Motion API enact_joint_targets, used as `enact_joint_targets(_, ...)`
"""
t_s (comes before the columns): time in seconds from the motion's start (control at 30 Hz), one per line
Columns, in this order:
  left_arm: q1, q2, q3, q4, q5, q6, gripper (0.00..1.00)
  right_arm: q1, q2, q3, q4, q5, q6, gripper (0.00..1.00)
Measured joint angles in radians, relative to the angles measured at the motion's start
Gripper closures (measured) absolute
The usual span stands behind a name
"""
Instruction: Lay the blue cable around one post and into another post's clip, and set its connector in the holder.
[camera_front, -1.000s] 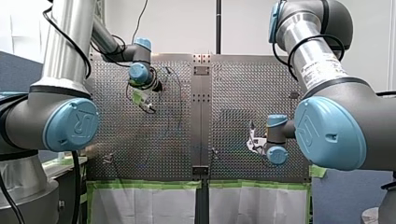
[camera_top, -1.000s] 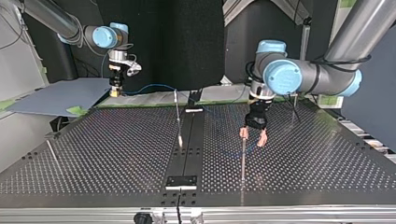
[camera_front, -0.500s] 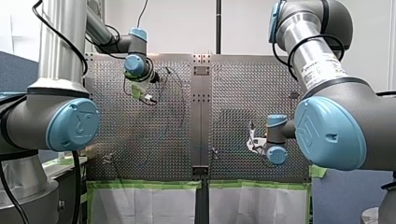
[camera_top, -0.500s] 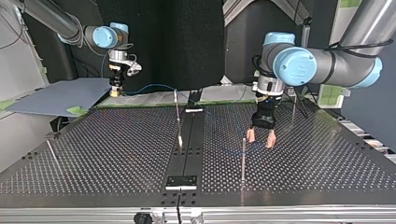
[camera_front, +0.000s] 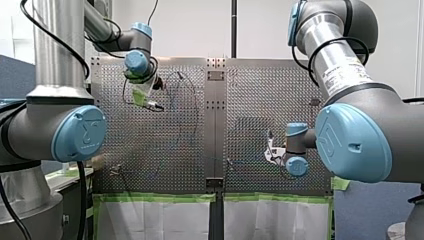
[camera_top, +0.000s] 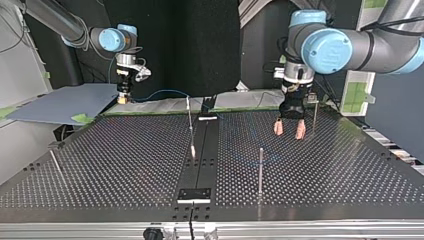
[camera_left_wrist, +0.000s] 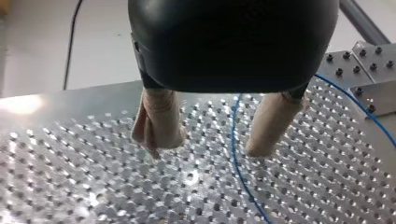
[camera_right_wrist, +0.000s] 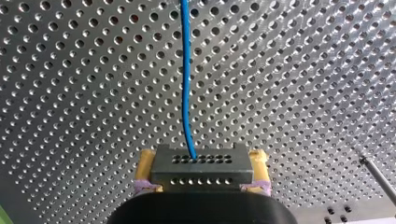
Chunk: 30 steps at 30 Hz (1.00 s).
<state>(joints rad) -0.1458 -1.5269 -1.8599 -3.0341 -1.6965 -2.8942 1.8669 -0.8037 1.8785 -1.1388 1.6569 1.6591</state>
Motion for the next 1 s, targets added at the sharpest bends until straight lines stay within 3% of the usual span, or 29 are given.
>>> enact_joint_targets(0.53, -0.002, 0.119, 0.105, -0.125, -0.116, 0.115, 0.00, -0.004, 0.000, 0.000, 0.002, -0.001, 0.018, 1.00)
enact_joint_targets(1.0, -0.020, 0.054, 0.216, -0.237, -0.024, 0.227, 0.00, -0.004, 0.000, -0.002, 0.001, -0.004, 0.019, 1.00)
